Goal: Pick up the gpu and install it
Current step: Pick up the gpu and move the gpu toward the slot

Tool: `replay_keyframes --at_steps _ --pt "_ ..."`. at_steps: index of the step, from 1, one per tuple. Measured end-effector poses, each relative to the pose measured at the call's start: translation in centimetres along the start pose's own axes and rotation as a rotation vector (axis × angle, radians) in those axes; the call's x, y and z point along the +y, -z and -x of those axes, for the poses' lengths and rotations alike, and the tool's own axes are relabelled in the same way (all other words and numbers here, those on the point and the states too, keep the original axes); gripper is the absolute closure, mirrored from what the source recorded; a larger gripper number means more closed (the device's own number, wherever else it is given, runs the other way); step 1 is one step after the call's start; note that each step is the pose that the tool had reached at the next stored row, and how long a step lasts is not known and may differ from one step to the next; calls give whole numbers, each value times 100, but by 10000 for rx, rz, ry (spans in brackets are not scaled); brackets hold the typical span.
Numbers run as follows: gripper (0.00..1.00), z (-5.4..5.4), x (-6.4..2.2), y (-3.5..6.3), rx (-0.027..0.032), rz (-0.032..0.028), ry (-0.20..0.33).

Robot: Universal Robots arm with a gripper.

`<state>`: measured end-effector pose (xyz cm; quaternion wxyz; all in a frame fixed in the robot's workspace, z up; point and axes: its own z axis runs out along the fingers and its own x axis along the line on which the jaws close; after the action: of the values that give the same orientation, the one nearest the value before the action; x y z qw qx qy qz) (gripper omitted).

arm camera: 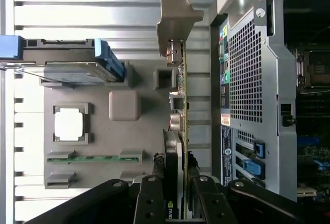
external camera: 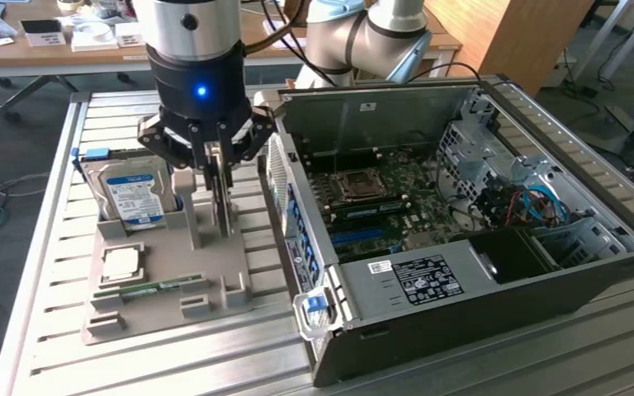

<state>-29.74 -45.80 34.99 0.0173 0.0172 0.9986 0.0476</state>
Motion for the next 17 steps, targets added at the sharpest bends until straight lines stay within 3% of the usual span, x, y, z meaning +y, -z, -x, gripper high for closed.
replay_keyframes --at_steps 17 --pt "73 23 44 453 -1 1 0"
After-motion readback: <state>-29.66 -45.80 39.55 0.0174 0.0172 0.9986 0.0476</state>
